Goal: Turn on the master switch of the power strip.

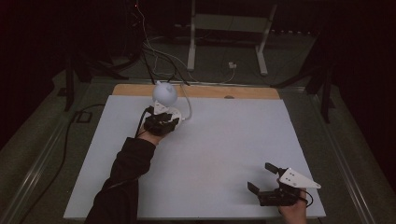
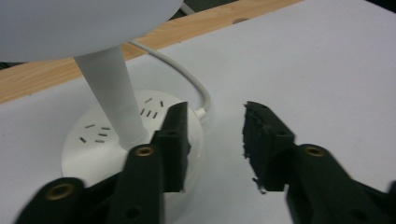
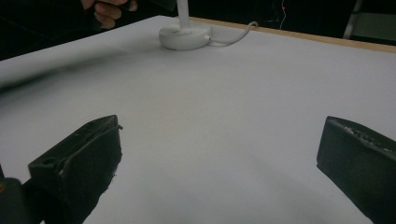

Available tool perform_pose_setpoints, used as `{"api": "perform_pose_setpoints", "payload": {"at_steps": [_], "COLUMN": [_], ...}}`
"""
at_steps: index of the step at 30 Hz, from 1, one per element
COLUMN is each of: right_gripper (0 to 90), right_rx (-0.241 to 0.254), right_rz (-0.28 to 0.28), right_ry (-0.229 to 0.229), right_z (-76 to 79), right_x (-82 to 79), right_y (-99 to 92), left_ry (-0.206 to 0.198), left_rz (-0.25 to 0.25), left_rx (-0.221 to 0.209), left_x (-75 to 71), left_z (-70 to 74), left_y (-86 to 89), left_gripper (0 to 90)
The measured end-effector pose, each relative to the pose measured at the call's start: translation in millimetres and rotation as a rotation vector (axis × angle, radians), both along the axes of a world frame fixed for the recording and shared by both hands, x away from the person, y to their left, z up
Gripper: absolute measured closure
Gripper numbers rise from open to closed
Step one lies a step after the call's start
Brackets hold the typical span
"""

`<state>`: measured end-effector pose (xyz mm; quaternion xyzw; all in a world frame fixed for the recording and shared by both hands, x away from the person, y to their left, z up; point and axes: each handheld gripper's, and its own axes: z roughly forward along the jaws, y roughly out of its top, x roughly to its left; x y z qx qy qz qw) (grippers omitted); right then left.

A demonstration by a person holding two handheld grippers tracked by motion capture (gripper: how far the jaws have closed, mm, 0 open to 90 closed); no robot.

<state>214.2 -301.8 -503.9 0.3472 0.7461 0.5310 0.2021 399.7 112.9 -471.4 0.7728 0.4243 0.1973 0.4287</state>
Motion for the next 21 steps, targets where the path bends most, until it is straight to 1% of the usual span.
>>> {"api": "perform_pose_setpoints", "payload": {"at_steps": [1,3,4,5,6,7,8,9,10,11,13,14,15,17,20,21], "right_gripper": [0.0,0.0,0.0,0.0,0.0,0.0,0.0,0.0,0.0,0.0,0.0,0.0,0.0,0.0,0.0,0.0], "right_rx": [-0.001,-0.001,-0.001,0.000,0.000,-0.002,-0.002,-0.002,-0.002,-0.002,-0.002,-0.003,-0.005,-0.006,-0.007,-0.008], "right_rz": [0.001,0.000,0.000,-0.001,-0.001,-0.003,-0.003,-0.004,-0.005,-0.005,-0.004,-0.004,-0.004,-0.005,-0.005,-0.004], "right_ry": [-0.001,-0.001,-0.001,0.000,0.001,0.002,0.002,0.002,0.000,-0.001,-0.001,-0.001,-0.001,-0.002,-0.002,-0.002], "right_z": [-0.1,-0.2,-0.1,-0.1,-0.2,-0.3,-0.4,-0.3,-0.2,-0.1,-0.2,-0.3,-0.4,-0.1,-0.1,-0.2], "right_x": [0.1,0.1,0.1,0.0,0.0,0.0,0.2,0.2,0.2,0.2,0.2,0.3,0.3,0.1,0.0,0.1], "right_y": [0.1,0.2,0.1,0.0,-0.2,-0.3,-0.4,-0.3,-0.2,-0.1,0.2,0.2,0.2,0.4,0.6,0.8], "left_ry": [0.009,0.022,0.030,0.037,0.053,0.068,0.080,0.079,0.077,0.079,0.070,0.073,0.074,0.077,0.056,0.054], "left_rz": [-0.011,-0.037,-0.043,-0.057,-0.087,-0.097,-0.119,-0.127,-0.126,-0.140,-0.141,-0.150,-0.153,-0.178,-0.196,-0.197], "left_rx": [-0.012,-0.019,-0.021,-0.026,-0.043,-0.047,-0.059,-0.064,-0.065,-0.077,-0.085,-0.092,-0.092,-0.083,-0.066,-0.071], "left_x": [-0.3,-1.8,-2.6,-3.3,-3.7,-4.3,-5.1,-6.3,-8.0,-9.2,-12.0,-13.1,-14.3,-17.2,-23.7,-25.9], "left_z": [0.3,0.9,1.2,1.3,1.2,1.1,0.8,0.7,1.1,1.5,2.9,3.7,4.5,6.1,9.0,9.7], "left_y": [0.4,0.5,0.4,0.9,1.8,2.1,3.1,3.6,4.3,5.7,7.9,9.2,10.0,11.3,12.9,13.6], "left_gripper": [54.2,42.8,35.1,29.5,22.5,12.9,9.0,4.9,2.1,1.8,0.3,0.3,0.3,0.3,0.3,0.3]}}
